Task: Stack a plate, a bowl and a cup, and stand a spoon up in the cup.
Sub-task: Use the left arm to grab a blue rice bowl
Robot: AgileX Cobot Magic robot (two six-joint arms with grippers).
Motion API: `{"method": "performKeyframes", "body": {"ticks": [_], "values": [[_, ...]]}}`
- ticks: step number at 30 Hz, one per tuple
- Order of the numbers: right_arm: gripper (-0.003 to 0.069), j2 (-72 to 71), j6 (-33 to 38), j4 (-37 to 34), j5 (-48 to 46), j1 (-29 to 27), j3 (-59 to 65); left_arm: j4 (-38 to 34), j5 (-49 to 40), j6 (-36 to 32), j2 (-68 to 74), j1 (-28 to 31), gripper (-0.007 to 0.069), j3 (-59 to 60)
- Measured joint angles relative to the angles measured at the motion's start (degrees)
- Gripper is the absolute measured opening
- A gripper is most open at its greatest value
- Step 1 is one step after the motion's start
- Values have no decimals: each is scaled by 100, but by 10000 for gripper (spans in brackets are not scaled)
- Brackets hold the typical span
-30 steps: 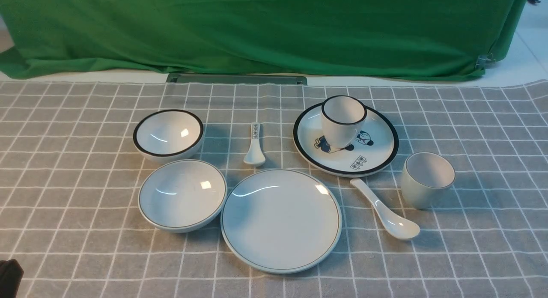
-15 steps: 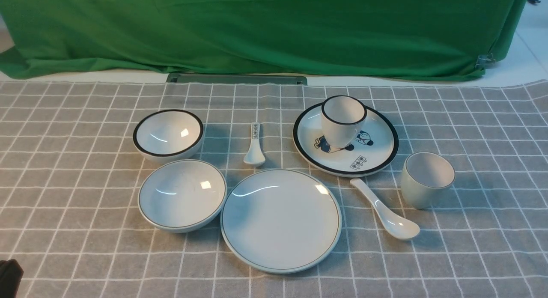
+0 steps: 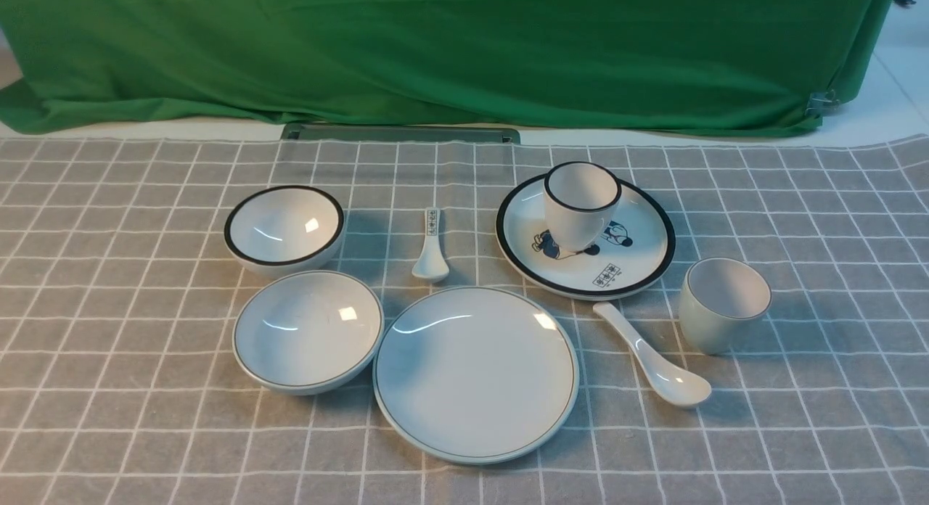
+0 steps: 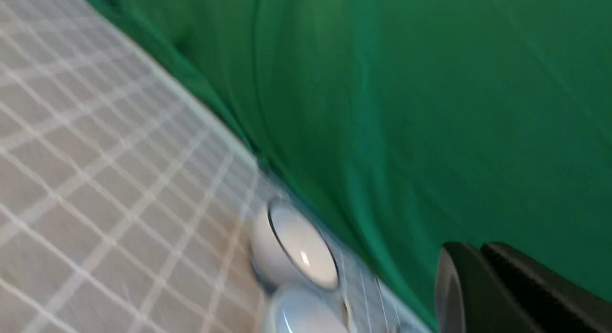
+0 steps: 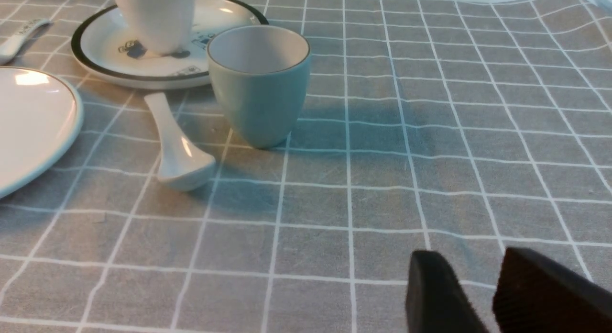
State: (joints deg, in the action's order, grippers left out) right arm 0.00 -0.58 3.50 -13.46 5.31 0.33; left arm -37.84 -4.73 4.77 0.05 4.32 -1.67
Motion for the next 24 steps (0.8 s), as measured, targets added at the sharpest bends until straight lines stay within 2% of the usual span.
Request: {"method": "performKeyframes", "body": {"ticks": [1,2,3,6,9,12,13,19,21,24], "values": [[242,0,0,0,0,0,0,0,-84,-13,-5,0,13,-38],[242,0,0,0,0,0,0,-4,-737,-315,69,-52,13,-485],[242,0,0,0,0,0,0,-4,-800,-369,87,-58,13,-542],[242,0,0,0,0,0,0,77,-1769,-1811,916,-146,13,-1665],[242,0,0,0,0,0,0,299,-2601,-2530,2002,-193,13,-2628],[242,0,0,0,0,0,0,536,-3135,-2685,2862,-378,13,-3185],[242,0,0,0,0,0,0,670,-3410,-2737,3345,-595,15,-3494],[242,0,0,0,16,0,0,844,-3551,-2857,4663,-1560,16,-4052],[242,0,0,-16,153,0,0,866,-3694,-3122,5044,-1831,16,-4083],[242,0,-294,-581,725,0,0,892,-4128,-3542,5453,-2103,16,-4083]]}}
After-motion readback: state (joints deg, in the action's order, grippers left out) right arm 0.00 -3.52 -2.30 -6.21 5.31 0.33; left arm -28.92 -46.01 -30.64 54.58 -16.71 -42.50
